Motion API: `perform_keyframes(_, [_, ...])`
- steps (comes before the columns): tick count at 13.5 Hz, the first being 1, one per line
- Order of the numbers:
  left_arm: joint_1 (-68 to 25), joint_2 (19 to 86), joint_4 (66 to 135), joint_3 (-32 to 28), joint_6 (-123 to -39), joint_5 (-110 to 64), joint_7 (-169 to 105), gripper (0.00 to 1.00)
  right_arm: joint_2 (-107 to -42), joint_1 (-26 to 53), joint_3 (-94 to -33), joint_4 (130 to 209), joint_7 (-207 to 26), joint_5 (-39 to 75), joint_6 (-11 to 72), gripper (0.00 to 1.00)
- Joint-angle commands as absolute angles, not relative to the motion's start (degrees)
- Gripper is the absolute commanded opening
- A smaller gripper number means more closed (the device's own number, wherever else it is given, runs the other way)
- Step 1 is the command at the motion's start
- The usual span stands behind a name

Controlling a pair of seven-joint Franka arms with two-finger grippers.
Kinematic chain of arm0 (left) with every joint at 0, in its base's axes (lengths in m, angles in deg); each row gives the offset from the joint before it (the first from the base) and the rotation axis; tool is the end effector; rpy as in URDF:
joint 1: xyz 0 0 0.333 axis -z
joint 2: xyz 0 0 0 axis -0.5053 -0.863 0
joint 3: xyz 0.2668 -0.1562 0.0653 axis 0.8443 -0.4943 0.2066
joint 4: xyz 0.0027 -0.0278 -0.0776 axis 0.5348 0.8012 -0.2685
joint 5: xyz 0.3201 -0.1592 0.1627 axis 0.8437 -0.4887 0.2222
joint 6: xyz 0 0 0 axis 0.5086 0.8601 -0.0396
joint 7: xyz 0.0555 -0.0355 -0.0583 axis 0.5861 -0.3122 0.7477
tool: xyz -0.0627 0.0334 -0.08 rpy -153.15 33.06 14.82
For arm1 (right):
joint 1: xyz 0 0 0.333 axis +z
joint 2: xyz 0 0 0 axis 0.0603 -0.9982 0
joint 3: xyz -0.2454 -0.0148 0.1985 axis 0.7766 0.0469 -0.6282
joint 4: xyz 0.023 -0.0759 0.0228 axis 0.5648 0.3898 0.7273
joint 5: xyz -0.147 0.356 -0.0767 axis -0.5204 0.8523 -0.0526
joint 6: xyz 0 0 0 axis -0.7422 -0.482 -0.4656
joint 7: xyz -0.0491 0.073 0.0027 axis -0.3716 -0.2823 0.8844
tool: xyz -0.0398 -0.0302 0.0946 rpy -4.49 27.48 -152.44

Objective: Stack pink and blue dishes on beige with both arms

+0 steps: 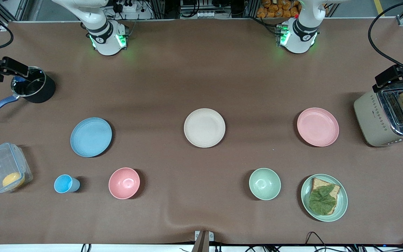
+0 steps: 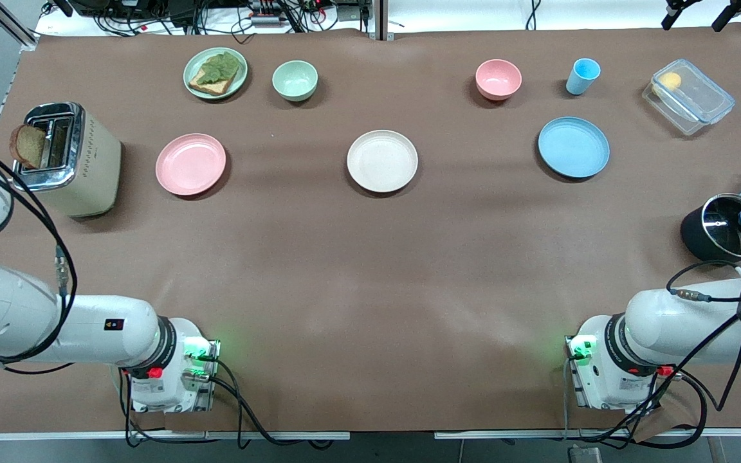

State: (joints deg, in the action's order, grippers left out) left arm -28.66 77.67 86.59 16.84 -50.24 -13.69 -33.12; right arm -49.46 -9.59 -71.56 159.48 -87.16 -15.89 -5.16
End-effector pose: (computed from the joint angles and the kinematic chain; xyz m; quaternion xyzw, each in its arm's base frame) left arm 0.5496 -0.0076 0.6499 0.9993 0.0373 -0.0018 0.0002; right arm 0.5252 -0.0278 0.6347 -0.9973 0.0125 0.0661 0.0293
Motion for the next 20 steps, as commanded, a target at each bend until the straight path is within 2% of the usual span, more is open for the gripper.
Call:
perform_keyframes(1, [-28.4, 79.3, 87.0, 17.2, -48.5, -14.9, -32.6, 1.0, -49.3, -9.9, -72.0, 159.4, -87.5, -16.8, -5.3, 1.0])
perform_keyframes(5, [-28.6, 78.3, 86.5, 17.4, -48.3, -13.0, -32.8, 1.0, -49.3, -9.9, -72.0, 159.8, -87.5, -16.8, -5.2, 1.0])
perform_keyframes(7, [-29.3, 75.1, 87.7, 17.4, -49.3, -12.8, -32.9, 1.0, -49.3, -9.9, -72.0, 159.8, -87.5, -16.8, -5.2, 1.0])
perform_keyframes(8, [-29.9, 74.6, 90.5, 17.4, -52.4, -12.8, -33.0, 1.0, -49.3, -9.9, -72.0, 159.9, -87.5, -16.8, -5.1, 1.0])
perform_keyframes(12, [-32.3, 76.3, 112.1, 17.5, -76.1, -12.8, -33.9, 1.0, -50.6, -10.6, -71.9, 163.6, -87.6, -16.8, -1.2, 1.0])
perform_keyframes(15, [-33.8, 74.0, 124.7, 17.5, -93.1, -12.4, -34.0, 1.0, -56.5, -13.4, -71.7, 167.4, -87.8, -16.9, 5.1, 1.0])
perform_keyframes(16, [-33.9, 72.0, 126.4, 17.6, -97.4, -12.4, -34.0, 1.0, -59.1, -14.6, -71.7, 167.4, -87.8, -16.9, 6.6, 1.0])
perform_keyframes(20, [-37.4, 62.1, 126.8, 17.5, -104.6, -12.3, -35.4, 1.0, -67.3, -15.8, -71.7, 167.5, -87.9, -17.7, 14.2, 1.0])
